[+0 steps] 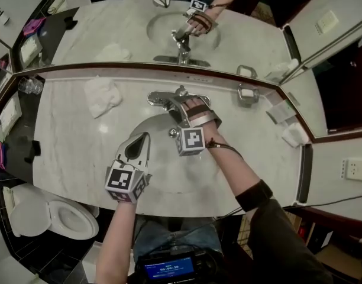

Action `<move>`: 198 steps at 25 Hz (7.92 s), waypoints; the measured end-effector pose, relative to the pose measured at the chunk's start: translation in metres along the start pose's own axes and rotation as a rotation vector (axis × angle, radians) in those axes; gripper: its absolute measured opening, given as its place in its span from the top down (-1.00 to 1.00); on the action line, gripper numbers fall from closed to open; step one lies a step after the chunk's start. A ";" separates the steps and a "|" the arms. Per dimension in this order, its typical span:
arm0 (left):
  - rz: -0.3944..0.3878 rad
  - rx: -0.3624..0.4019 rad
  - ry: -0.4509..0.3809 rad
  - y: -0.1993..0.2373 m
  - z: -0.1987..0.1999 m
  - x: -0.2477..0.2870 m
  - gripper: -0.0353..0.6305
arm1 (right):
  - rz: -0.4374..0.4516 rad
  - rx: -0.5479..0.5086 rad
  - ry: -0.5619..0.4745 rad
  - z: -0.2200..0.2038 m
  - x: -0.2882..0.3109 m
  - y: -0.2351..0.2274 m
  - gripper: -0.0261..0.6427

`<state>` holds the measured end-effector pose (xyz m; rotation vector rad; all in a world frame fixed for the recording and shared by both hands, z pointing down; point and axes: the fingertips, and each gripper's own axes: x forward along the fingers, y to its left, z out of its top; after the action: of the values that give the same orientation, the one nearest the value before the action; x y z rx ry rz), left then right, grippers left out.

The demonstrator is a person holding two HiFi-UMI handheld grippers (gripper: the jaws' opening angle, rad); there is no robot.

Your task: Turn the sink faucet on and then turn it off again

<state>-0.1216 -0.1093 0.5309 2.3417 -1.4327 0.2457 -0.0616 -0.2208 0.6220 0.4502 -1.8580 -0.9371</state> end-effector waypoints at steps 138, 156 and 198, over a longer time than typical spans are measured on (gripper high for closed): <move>-0.119 0.129 -0.010 -0.080 0.070 -0.093 0.89 | -0.175 1.526 -0.161 -0.047 -0.294 0.021 0.85; -0.097 0.128 0.038 -0.060 0.049 -0.060 0.89 | -0.122 1.007 -0.030 -0.030 -0.206 -0.011 0.48; -0.019 0.021 0.079 0.028 0.001 -0.031 0.89 | -0.149 0.214 0.038 -0.008 0.006 -0.038 0.65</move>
<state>-0.1608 -0.0953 0.5255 2.3333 -1.3766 0.3457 -0.0602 -0.2523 0.5978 0.7408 -1.9181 -0.8237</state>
